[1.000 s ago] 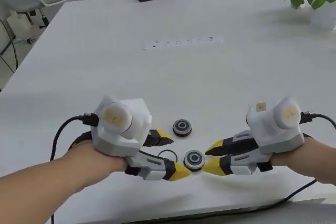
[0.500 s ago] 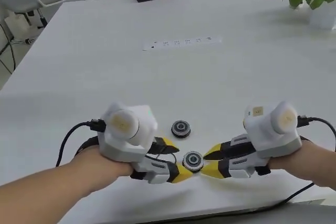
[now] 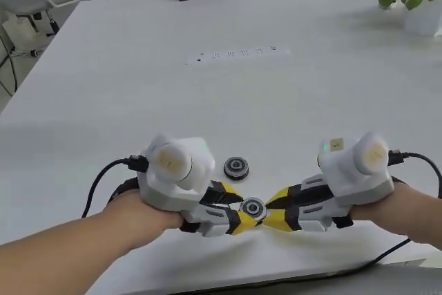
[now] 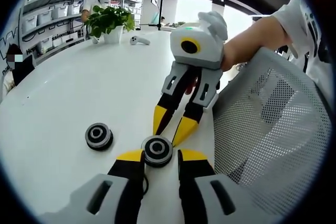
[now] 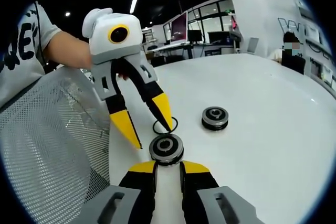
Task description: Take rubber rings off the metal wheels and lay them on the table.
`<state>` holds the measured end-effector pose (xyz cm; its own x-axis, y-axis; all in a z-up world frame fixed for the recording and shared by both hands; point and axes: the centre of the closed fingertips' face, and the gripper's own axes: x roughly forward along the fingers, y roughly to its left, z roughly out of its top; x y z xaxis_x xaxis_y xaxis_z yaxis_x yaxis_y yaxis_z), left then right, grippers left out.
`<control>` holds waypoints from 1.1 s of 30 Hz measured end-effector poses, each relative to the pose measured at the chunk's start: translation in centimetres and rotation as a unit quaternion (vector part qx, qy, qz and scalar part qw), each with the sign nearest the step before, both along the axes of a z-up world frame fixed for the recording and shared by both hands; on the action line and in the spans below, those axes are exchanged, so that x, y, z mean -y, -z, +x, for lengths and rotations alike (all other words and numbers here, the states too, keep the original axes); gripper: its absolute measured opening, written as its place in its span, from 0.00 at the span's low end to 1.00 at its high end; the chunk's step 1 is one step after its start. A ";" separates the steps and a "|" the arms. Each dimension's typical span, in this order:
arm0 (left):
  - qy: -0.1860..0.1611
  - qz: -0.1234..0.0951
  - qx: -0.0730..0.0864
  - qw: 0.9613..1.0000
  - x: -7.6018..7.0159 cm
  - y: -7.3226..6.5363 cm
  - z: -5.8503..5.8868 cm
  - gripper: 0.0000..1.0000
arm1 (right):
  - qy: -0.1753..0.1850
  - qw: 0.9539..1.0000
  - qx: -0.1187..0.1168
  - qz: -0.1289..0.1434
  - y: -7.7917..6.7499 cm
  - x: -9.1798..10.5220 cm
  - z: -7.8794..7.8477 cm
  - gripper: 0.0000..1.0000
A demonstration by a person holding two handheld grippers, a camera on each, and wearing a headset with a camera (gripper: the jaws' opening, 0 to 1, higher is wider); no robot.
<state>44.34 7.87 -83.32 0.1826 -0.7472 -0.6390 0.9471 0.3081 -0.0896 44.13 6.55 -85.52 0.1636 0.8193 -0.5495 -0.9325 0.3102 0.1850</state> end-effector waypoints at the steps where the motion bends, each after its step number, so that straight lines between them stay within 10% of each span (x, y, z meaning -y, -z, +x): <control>1: -0.001 -0.001 -0.001 1.000 0.1 0.0 0.0 0.19 | 0.000 1.000 0.000 0.000 0.0 0.0 0.0 0.14; 33: 0.015 0.016 0.049 0.999 0.8 0.5 0.6 0.08 | -0.001 1.000 0.002 0.000 0.0 0.0 0.0 0.14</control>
<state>44.90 7.11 -83.82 0.2230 -0.7332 -0.6424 0.9597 0.2808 0.0126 44.13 6.51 -85.55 0.1645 0.8201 -0.5481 -0.9338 0.3085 0.1813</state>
